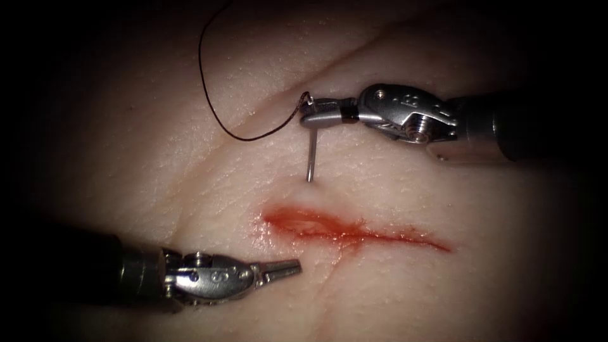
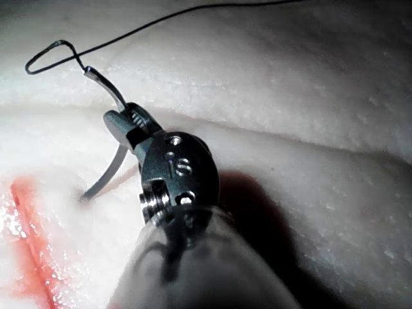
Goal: Wound Closure
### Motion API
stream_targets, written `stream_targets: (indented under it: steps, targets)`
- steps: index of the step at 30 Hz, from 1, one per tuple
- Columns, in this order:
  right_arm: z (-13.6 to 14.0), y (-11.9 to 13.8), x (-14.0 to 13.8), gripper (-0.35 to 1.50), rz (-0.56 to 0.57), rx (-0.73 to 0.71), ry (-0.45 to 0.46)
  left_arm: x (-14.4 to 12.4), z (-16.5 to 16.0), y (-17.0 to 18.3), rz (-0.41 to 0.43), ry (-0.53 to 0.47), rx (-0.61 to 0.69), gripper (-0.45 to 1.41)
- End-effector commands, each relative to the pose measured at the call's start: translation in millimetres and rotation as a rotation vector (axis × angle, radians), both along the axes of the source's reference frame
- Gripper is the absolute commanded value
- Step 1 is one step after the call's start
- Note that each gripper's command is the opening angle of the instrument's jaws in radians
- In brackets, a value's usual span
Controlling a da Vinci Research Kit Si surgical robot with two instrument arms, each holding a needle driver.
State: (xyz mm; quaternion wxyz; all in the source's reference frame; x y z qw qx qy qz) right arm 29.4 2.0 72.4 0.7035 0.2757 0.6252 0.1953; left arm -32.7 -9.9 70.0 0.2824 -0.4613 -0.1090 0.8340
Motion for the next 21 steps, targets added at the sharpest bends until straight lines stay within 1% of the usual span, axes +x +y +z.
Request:
stream_targets:
  steps: [1,5,9,21]
  targets:
    - [0.2,-0.5,1.1,-0.35,-0.009,0.027,0.018,-0.5,0.5,-0.5,0.001,0.0,0.001,-0.1]
    - [0.2,-1.0,1.2,-0.35,-0.01,0.105,0.026,-0.4,0.5,-0.6,0.002,0.0,0.001,-0.1]
    - [0.1,-1.1,0.9,-0.35,0.015,0.163,0.019,-0.3,0.6,-0.7,0.003,0.0,0.0,-0.1]
    - [0.1,-1.9,0.3,-0.35,0.04,0.326,-0.024,-0.2,0.8,-1.0,0.003,0.001,-0.003,-0.11]
